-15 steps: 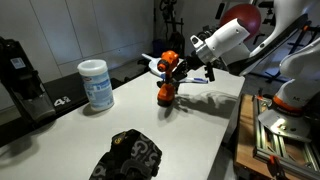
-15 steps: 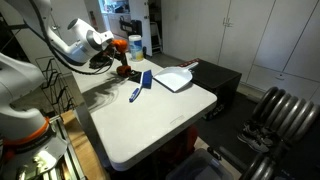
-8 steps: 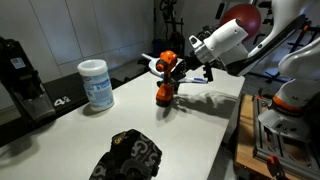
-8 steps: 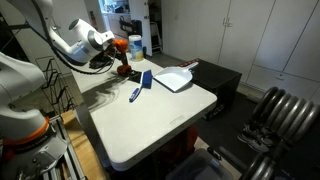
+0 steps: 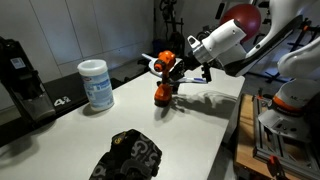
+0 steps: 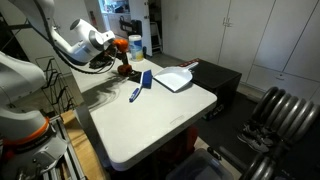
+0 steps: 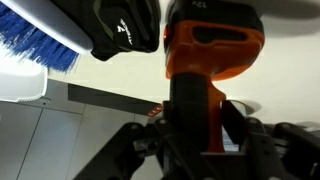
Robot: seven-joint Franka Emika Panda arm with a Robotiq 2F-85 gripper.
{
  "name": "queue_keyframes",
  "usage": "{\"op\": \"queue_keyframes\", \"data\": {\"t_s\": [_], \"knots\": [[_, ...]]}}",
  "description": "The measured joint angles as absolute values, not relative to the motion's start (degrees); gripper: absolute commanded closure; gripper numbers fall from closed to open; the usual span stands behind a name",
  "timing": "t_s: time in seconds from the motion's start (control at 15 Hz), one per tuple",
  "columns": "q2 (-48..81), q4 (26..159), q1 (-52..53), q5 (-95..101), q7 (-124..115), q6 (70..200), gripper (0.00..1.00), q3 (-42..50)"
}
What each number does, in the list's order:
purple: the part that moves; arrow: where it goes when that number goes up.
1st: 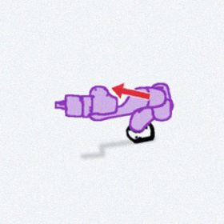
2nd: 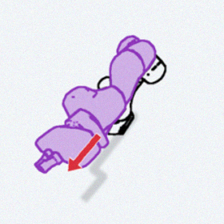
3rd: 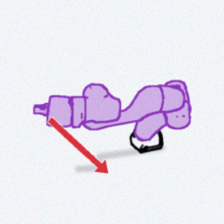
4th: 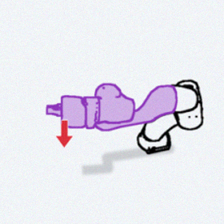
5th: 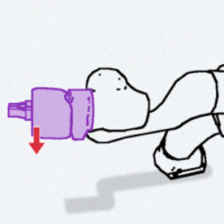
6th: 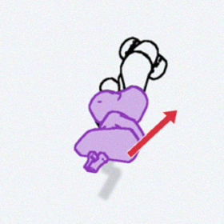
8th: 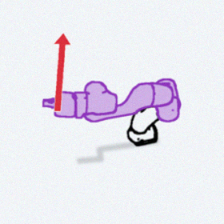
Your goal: Push the drilling machine closer to the container
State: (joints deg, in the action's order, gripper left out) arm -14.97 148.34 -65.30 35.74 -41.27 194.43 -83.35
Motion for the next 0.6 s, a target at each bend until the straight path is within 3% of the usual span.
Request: {"op": "queue_keyframes", "data": {"t_s": [0.2,0.27,0.33,0.53,0.6], "knots": [[-15.0,148.0,-66.7,35.6,-41.3,194.6,0.73,-84.8],[-15.0,147.9,-67.2,35.5,-41.3,194.6,0.23,-85.3],[-15.0,147.8,-67.6,35.5,-41.3,194.6,0.23,-85.7],[-14.5,147.8,-68.7,35.5,-41.3,194.6,0.02,-87.4],[-14.2,148.2,-69.1,35.5,-41.3,194.6,0.0,-88.1]]}}
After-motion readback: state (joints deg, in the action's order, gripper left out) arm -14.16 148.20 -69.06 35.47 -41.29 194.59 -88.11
